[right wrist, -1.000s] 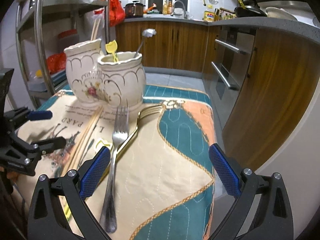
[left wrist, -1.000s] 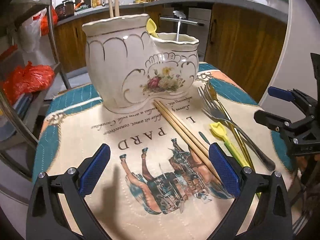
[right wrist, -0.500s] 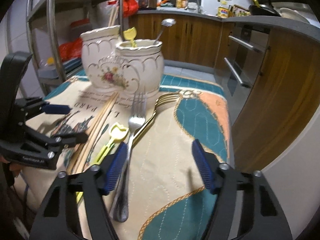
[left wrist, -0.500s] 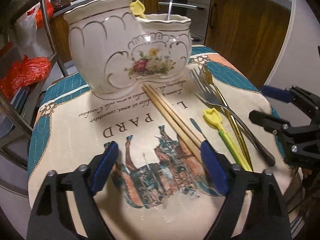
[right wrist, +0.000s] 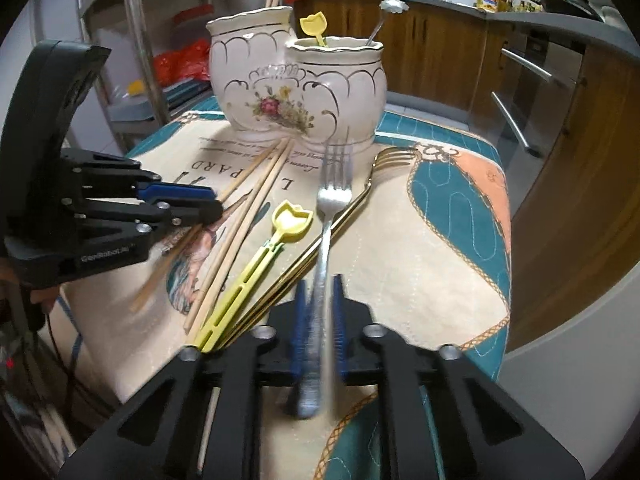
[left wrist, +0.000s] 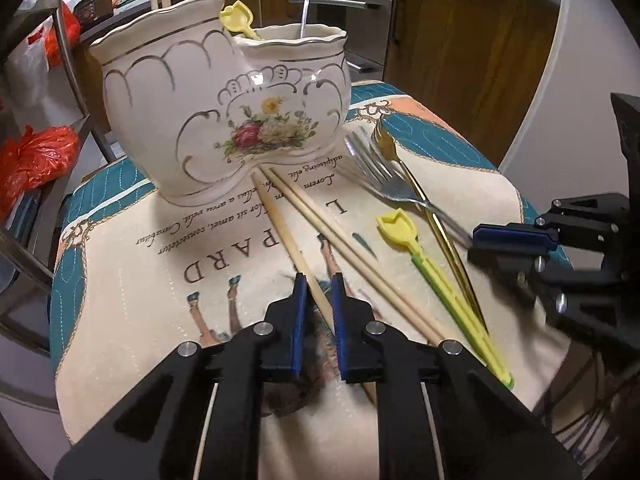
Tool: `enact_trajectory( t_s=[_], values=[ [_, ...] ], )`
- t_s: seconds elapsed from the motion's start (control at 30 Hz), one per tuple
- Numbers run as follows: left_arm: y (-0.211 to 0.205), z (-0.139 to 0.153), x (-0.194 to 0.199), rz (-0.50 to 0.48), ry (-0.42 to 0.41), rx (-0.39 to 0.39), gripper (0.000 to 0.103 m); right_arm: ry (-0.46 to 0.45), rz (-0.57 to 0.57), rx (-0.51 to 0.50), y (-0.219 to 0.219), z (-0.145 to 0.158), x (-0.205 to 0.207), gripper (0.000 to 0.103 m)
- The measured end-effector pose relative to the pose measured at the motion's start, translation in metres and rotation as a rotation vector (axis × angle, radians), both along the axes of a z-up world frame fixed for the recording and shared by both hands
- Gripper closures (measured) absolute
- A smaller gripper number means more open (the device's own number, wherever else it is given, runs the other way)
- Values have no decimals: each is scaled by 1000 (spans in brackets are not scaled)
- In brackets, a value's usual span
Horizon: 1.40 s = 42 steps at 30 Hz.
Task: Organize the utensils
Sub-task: 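Grasp a third chopstick with left tool while right grasps a silver fork, then carry chopstick over tall pot with left while right carries fork over short pot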
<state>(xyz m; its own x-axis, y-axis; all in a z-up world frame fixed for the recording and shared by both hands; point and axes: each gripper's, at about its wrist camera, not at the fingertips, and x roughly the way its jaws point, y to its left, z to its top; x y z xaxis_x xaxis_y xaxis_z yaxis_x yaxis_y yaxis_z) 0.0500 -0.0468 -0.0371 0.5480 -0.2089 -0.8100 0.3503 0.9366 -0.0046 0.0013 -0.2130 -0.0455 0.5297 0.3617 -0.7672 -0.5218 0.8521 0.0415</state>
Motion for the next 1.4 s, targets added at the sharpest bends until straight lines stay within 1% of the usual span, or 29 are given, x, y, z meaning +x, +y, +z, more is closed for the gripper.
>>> enact_trajectory(
  t_s=[0.2,0.33,0.43,0.57,0.7,0.77,0.83,1.0,1.03,1.07,1.13,1.17,1.3,1.4],
  values=[
    [20,2,-3,-9,1,40,92,-15,-52,-38,-7,3,8,94],
    [38,2,-3,-5,6,47,92,-16,-36,-72,-5,3,13,94],
    [49,2,-1,12,9,58,92,-13,-18,-77,-1,3,17,94],
    [56,5,0,14,12,36,92,-4,4,-92,4,4,26,93],
    [52,4,5,8,15,24,92,20,28,-105,7,4,36,91],
    [50,4,7,0,15,22,92,38,45,-117,9,4,41,89],
    [49,3,10,-5,18,18,92,66,64,-123,10,3,48,88],
    [50,2,20,-15,48,-24,92,132,121,-88,6,3,63,89],
    [50,1,21,-18,49,-30,92,140,132,-81,5,3,64,91],
    [50,1,22,-21,52,-35,92,150,147,-69,5,3,65,97],
    [51,1,23,-23,56,-52,94,143,149,-66,4,4,64,97],
    [52,1,23,-23,55,-55,97,135,149,-67,6,4,62,97],
    [59,2,19,-34,44,-61,97,107,149,-25,3,9,52,97],
    [66,8,11,-48,14,-64,97,72,144,4,-3,16,45,97]
  ],
)
